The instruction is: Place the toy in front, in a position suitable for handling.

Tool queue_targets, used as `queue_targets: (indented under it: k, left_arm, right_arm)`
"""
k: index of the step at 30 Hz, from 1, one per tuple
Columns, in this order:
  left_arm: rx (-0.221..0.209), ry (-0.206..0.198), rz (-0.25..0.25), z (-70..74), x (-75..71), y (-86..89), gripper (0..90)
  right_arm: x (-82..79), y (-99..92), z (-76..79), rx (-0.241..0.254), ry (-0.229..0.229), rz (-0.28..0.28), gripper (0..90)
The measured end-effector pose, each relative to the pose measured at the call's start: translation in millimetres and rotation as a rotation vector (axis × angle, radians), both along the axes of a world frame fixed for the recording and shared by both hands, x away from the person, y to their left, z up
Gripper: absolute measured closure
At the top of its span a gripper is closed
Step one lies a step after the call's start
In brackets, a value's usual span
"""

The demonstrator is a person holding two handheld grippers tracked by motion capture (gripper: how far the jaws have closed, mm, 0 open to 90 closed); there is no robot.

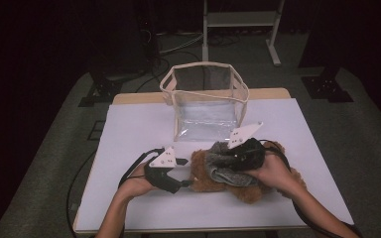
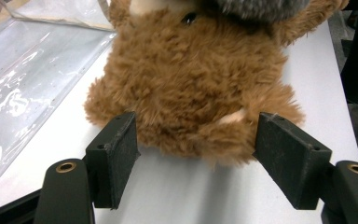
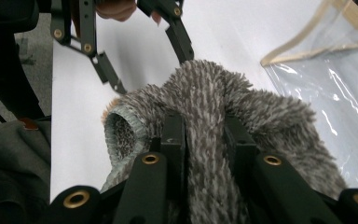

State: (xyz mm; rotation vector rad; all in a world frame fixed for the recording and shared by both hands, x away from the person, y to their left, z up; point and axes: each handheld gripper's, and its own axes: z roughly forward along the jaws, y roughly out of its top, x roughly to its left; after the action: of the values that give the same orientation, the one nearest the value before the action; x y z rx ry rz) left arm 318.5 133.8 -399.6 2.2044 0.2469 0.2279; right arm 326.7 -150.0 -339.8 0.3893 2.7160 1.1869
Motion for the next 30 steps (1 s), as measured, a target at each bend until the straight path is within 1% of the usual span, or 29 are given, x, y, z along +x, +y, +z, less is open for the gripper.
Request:
queue_targets:
  k: [1, 2, 3, 5, 6, 7, 10, 13, 16, 17, 18, 19, 21, 22, 23, 24, 25, 26, 27, 28, 29, 30]
  left_arm:
    - [-0.001, 0.0, 0.004, 0.6, 0.7, 2.3, 29.1]
    - [-0.001, 0.0, 0.004, 0.6, 0.7, 2.3, 28.8]
    - [-0.014, 0.001, 0.016, 2.0, 0.7, 5.2, 28.7]
    - [-0.019, -0.001, 0.021, 3.3, 0.8, 7.0, 28.5]
    - [-0.023, -0.004, 0.025, 5.0, 1.1, 9.5, 28.5]
    - [-0.026, -0.008, 0.03, 6.8, 1.4, 13.1, 28.1]
    - [-0.024, 0.001, 0.05, 9.7, 1.7, 22.8, 27.8]
    - [-0.028, 0.002, 0.066, 11.2, 2.7, 32.3, 27.5]
    - [-0.036, -0.003, 0.078, 12.7, 3.9, 40.6, 27.5]
    - [-0.036, -0.003, 0.078, 12.7, 3.9, 40.6, 27.3]
    - [-0.039, -0.003, 0.082, 13.0, 4.0, 42.8, 27.3]
    - [-0.043, -0.001, 0.09, 13.2, 4.1, 46.2, 27.2]
    - [-0.041, -0.002, 0.09, 13.0, 3.8, 47.7, 26.8]
    - [-0.041, -0.002, 0.09, 13.0, 3.8, 47.7, 26.7]
    - [-0.037, -0.001, 0.087, 12.8, 3.3, 47.8, 26.4]
    - [-0.037, -0.001, 0.087, 12.8, 3.3, 47.8, 26.4]
    - [-0.031, 0.001, 0.08, 12.6, 2.9, 46.4, 26.1]
    - [-0.031, 0.001, 0.08, 12.6, 2.9, 46.4, 25.8]
    - [-0.028, -0.001, 0.076, 12.3, 2.6, 45.3, 25.4]
    - [-0.024, -0.001, 0.072, 12.3, 2.6, 44.9, 25.4]
    - [-0.024, 0.0, 0.072, 12.4, 2.2, 43.3, 25.1]
    - [-0.023, -0.001, 0.069, 12.6, 2.1, 42.9, 25.1]
  right_arm:
    - [-1.9, -7.9, -3.2, 0.003, 0.015, -0.016, 73.1]
    - [-1.9, -7.9, -3.2, 0.003, 0.015, -0.016, 73.1]
    - [-4.6, -12.5, -5.0, 0.007, 0.023, -0.02, 73.0]
    - [-5.9, -12.1, -4.9, 0.007, 0.023, -0.02, 73.0]
    - [-7.0, -10.3, -4.2, 0.004, 0.016, -0.015, 73.0]
    - [-8.6, -3.2, -2.1, -0.012, 0.0, -0.001, 72.9]
    - [-6.2, 11.4, -1.0, -0.017, -0.011, 0.03, 72.7]
    - [-2.4, 29.8, -3.3, -0.033, -0.007, 0.068, 72.8]
    - [1.8, 49.4, -10.5, -0.061, -0.004, 0.101, 72.8]
    - [1.8, 49.4, -10.5, -0.061, -0.004, 0.101, 72.8]
    - [3.3, 54.8, -13.1, -0.064, 0.002, 0.105, 72.8]
    - [5.8, 62.5, -16.8, -0.068, 0.019, 0.11, 72.8]
    - [6.3, 65.3, -17.7, -0.076, 0.02, 0.121, 72.7]
    - [6.3, 65.3, -17.7, -0.076, 0.02, 0.121, 72.7]
    - [5.1, 61.1, -12.9, -0.075, 0.01, 0.125, 72.7]
    - [5.1, 61.1, -12.9, -0.075, 0.01, 0.125, 72.7]
    - [3.5, 52.1, -6.1, -0.063, 0.003, 0.118, 72.8]
    - [3.5, 52.1, -6.1, -0.063, 0.003, 0.118, 72.8]
    - [0.9, 39.4, 1.1, -0.064, -0.008, 0.097, 72.7]
    - [0.9, 39.4, 1.1, -0.064, -0.008, 0.097, 72.7]
    - [-0.6, 29.6, 5.5, -0.049, -0.001, 0.075, 72.7]
    - [-1.0, 24.9, 7.4, -0.049, -0.004, 0.069, 72.7]
